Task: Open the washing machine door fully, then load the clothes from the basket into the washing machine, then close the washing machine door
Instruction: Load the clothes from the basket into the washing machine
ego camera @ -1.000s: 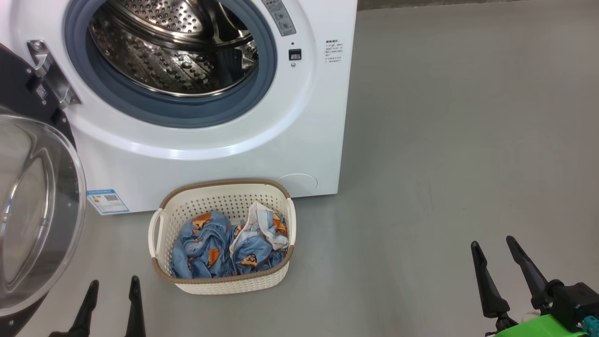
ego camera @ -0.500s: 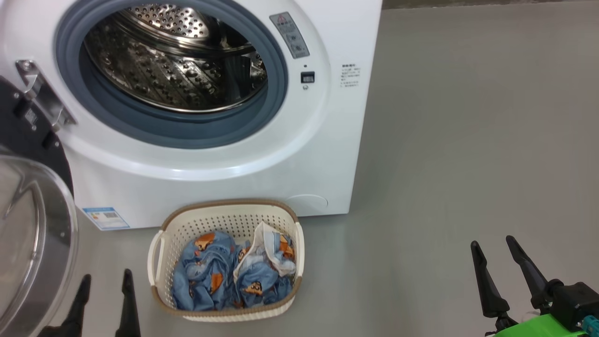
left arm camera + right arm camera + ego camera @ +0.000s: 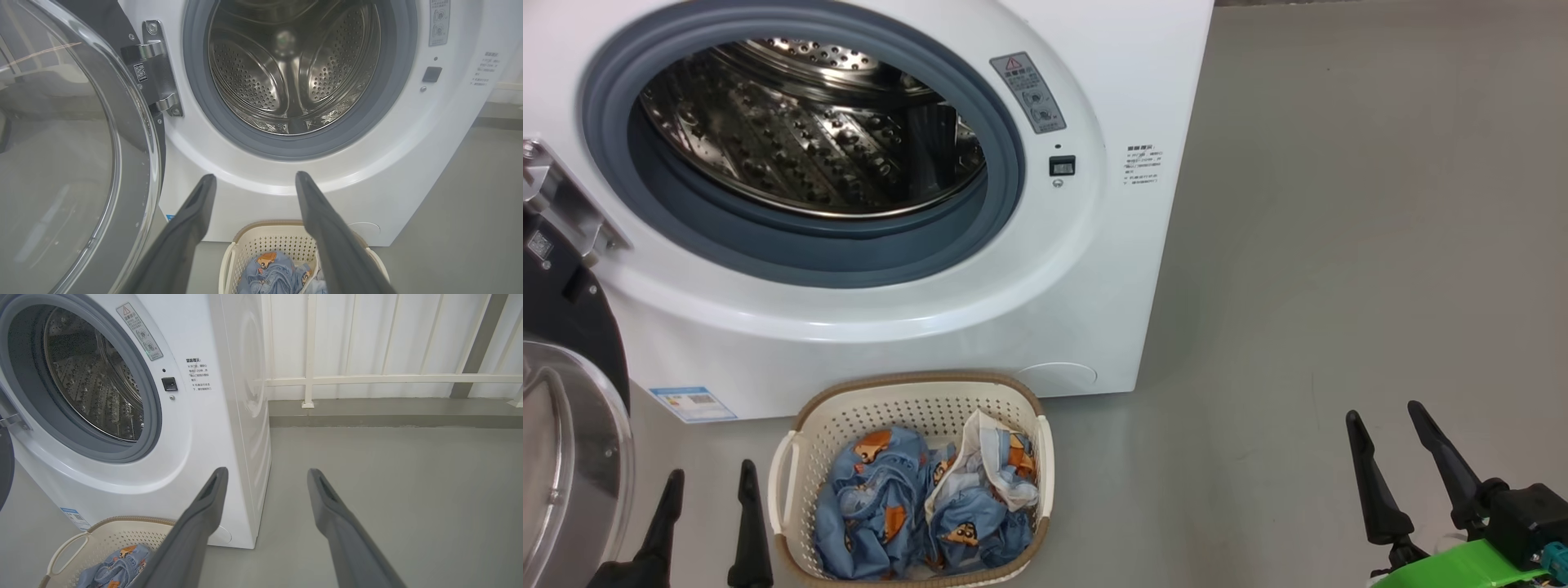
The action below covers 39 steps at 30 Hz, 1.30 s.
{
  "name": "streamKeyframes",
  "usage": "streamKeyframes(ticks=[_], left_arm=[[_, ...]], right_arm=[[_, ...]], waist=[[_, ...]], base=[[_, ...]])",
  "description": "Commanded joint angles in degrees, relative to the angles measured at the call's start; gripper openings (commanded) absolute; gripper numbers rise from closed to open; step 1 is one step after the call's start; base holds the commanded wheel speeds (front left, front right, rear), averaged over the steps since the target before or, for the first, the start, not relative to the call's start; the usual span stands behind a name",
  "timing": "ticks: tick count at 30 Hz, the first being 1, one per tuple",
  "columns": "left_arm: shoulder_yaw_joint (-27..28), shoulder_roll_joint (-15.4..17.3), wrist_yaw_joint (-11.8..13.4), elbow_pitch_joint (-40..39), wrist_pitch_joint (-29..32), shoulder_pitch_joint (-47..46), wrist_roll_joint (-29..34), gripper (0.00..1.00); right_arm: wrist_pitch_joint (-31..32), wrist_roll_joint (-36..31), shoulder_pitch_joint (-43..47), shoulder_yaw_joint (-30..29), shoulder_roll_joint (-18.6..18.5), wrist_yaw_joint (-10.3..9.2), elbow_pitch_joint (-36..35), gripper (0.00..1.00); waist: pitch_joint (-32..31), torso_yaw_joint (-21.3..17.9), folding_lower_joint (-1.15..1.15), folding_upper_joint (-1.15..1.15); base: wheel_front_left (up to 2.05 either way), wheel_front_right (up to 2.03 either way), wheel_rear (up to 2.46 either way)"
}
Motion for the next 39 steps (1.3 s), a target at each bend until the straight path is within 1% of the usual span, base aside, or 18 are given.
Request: streamKeyframes(ticks=[1,7,14,27,39], left_arm=[[1.68,0.7,0.14,-1.09,-0.7,-2.13,-0.02,1.0],[0.95,0.51,-0.5,-1.0,-0.77,-2.38,-0.32,1.0],[0.33,0.4,-0.68,-0.95,-0.8,-4.23,-0.36,1.0],[-2.6,-0.12,-1.6,2.61,-0.82,-14.02,-0.7,1.0],[-3.54,0.69,-2.86,8.85,-0.83,-22.1,-0.67,1.0]], right_arm=[[-0.69,-0.56,-1.22,1.1,-0.92,0.09,-1.38,1.0],[-0.69,-0.65,-1.23,1.0,-0.71,0.09,-1.43,1.0],[-0.69,-0.67,-1.86,0.59,-0.59,0.09,-2.18,1.0],[-0.69,-1.03,-4.61,0.18,-0.36,0.09,-3.76,1.0],[-0.69,-1.73,-7.47,0.59,-0.37,0.09,-4.52,1.0]], waist=[[0.05,-0.05,0.0,0.0],[0.56,-0.05,0.0,0.0],[3.2,0.05,0.0,0.0],[10.64,-0.24,0.0,0.0],[17.88,-1.42,0.0,0.0]], base=[[0.0,0.0,0.0],[0.0,0.0,0.0],[0.0,0.0,0.0],[0.0,0.0,0.0],[0.0,0.0,0.0]])
